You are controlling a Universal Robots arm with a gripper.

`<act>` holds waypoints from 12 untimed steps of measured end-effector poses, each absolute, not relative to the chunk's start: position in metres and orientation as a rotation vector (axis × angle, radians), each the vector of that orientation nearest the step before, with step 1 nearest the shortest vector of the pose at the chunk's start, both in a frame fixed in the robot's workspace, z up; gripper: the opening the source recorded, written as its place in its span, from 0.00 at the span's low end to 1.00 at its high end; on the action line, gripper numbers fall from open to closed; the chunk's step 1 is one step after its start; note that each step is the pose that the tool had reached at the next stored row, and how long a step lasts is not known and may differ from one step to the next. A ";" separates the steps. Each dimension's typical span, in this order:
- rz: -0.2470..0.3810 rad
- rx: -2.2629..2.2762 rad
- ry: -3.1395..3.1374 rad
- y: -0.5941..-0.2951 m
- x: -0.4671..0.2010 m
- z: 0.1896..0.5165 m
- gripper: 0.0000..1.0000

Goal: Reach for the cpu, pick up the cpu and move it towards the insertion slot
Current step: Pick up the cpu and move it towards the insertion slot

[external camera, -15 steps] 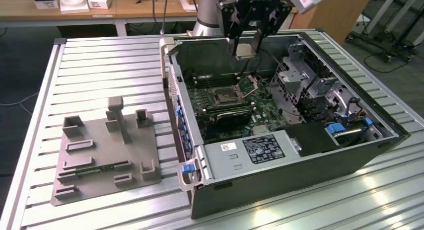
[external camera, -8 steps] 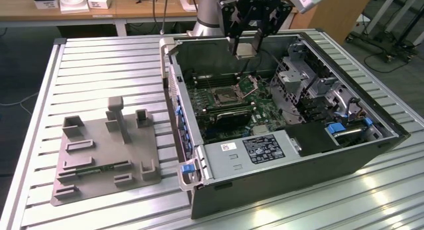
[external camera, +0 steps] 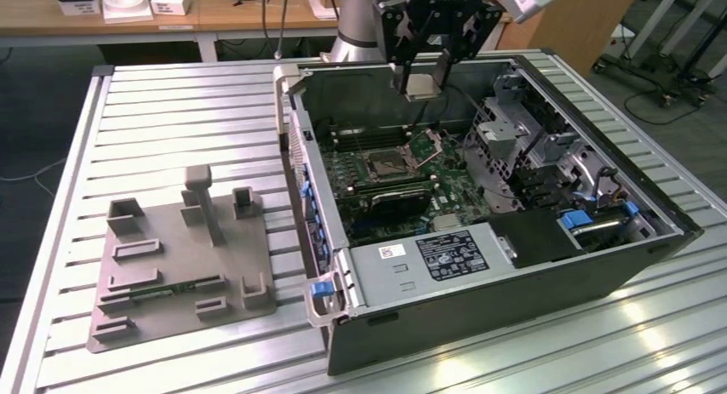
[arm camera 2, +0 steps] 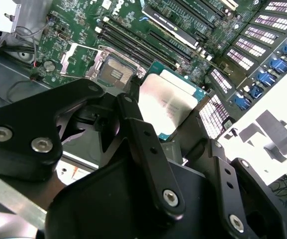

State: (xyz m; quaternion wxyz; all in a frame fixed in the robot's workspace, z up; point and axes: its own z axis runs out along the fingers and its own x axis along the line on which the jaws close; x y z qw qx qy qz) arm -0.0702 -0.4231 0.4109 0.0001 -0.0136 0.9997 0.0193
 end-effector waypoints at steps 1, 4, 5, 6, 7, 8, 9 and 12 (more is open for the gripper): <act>0.060 -0.043 3.141 -0.423 -0.070 0.411 0.55; 0.061 -0.043 3.140 -0.421 -0.069 0.410 0.55; 0.061 -0.042 3.140 -0.420 -0.069 0.410 0.55; 0.061 -0.043 3.140 -0.418 -0.069 0.410 0.55; 0.061 -0.043 3.140 -0.417 -0.069 0.410 0.55; 0.061 -0.043 3.140 -0.415 -0.069 0.409 0.55; 0.061 -0.042 3.140 -0.413 -0.069 0.408 0.55; 0.060 -0.042 3.141 -0.405 -0.068 0.408 0.55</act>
